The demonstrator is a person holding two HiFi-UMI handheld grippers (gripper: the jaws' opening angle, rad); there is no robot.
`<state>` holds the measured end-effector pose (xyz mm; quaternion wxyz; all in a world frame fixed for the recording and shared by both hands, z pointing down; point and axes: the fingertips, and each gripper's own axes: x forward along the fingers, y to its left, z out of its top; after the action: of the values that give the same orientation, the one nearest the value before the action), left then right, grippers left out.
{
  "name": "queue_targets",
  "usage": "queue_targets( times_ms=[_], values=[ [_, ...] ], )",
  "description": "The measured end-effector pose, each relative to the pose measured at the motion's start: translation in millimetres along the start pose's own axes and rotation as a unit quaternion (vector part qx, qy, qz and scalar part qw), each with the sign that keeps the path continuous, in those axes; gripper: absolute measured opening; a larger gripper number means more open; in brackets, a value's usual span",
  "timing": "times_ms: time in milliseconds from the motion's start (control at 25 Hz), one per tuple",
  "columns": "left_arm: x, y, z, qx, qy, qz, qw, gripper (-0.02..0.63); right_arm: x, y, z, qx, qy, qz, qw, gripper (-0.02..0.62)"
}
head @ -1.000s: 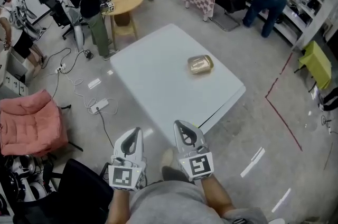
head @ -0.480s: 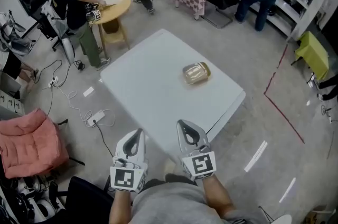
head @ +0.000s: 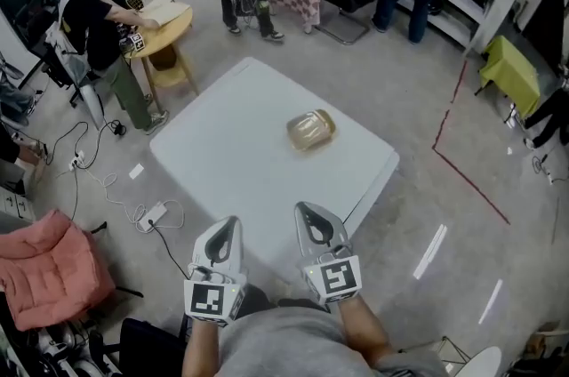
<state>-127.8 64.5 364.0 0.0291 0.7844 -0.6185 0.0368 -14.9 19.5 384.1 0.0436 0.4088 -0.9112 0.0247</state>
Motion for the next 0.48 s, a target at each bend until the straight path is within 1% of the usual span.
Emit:
queue_targets(
  times_ms=[120, 280, 480],
  values=[
    [12.5, -2.8, 4.4, -0.001, -0.002, -0.012, 0.9999, 0.012, 2.1, -10.8, 2.4, 0.001, -0.003, -0.011, 1.0, 0.003],
    [29.4, -2.1, 0.7, -0.002, 0.003, -0.029, 0.9996, 0.012, 6.4, -21.7, -0.3, 0.007, 0.001, -0.029, 1.0, 0.003],
    [59.9, 3.6, -4.9, -0.003, 0.007, -0.072, 0.9974, 0.012, 21.7, -36.6, -2.6, 0.005, 0.001, -0.064, 0.998, 0.003]
  ],
)
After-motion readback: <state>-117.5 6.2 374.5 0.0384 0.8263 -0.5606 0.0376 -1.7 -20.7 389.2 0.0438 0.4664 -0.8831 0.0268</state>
